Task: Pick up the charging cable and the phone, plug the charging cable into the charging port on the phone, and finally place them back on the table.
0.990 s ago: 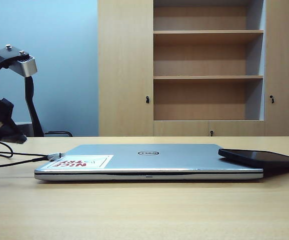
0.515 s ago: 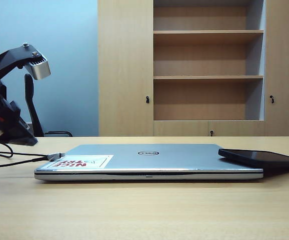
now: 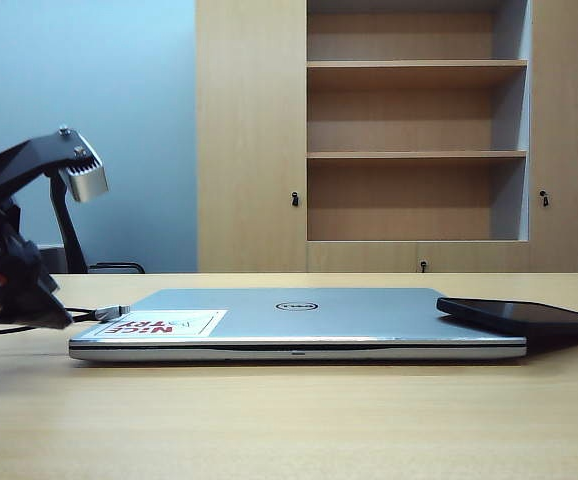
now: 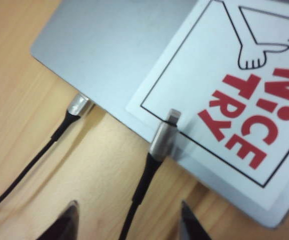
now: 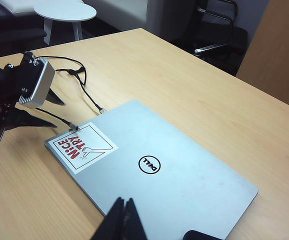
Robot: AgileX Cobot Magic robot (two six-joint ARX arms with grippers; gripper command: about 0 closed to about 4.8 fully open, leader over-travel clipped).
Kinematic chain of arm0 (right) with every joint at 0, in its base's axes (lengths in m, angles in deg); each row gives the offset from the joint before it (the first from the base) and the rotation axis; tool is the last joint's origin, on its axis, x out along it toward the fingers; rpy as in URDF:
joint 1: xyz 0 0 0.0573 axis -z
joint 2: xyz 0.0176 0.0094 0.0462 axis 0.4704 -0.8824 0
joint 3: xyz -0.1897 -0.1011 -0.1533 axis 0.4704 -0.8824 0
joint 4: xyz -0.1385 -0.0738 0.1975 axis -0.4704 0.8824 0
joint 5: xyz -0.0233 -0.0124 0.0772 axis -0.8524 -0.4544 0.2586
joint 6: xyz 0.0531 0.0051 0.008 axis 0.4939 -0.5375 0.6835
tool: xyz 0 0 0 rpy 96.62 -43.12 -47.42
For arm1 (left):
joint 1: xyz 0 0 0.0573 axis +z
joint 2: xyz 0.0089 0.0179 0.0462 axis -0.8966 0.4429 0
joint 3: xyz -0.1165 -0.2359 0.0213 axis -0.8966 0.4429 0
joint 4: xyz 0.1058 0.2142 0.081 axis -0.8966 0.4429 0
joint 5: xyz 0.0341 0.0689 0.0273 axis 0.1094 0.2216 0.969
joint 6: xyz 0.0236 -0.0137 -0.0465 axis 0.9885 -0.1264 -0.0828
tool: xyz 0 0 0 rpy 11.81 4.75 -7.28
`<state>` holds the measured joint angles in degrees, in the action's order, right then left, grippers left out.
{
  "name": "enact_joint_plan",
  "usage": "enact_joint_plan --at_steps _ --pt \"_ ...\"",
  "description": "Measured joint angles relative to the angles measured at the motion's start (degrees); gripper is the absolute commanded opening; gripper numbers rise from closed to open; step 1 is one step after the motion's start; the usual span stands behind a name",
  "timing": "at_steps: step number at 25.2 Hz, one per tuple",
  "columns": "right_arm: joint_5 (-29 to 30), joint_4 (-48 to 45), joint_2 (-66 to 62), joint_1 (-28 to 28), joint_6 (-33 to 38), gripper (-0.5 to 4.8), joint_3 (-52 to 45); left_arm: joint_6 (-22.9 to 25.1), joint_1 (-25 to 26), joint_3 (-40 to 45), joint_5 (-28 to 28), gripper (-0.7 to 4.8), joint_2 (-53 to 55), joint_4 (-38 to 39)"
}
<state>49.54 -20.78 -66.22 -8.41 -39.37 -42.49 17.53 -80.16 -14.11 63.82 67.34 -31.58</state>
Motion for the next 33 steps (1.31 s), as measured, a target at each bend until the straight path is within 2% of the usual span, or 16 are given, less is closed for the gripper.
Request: enact_joint_plan --at_steps 17,19,20,22,28,32,33 --pt "0.0 -1.49 0.0 0.0 0.0 -0.01 0.0 0.0 0.0 -0.07 -0.07 2.45 10.82 -12.37" --pt "0.02 -1.49 0.0 0.0 0.0 -0.01 0.0 0.02 0.0 -0.07 -0.09 2.14 11.02 -12.63" --pt "0.0 -1.49 0.0 0.0 0.0 -0.01 0.0 0.0 0.0 -0.07 -0.11 1.2 11.04 -12.61" --pt "0.0 -1.49 0.0 0.0 0.0 -0.01 0.0 0.04 -0.09 -0.04 -0.09 -0.07 11.23 -12.07" --pt "0.02 -1.49 0.0 0.0 0.0 -0.01 0.0 -0.11 -0.17 -0.02 0.0 -0.06 11.37 -11.26" --pt "0.0 -1.49 0.0 0.0 0.0 -0.01 0.0 -6.49 -0.2 -0.07 0.0 -0.06 10.36 -10.82" --pt "0.0 -1.49 0.02 0.0 0.0 -0.01 0.0 -10.54 -0.22 -0.22 0.0 -0.06 9.01 -10.51"
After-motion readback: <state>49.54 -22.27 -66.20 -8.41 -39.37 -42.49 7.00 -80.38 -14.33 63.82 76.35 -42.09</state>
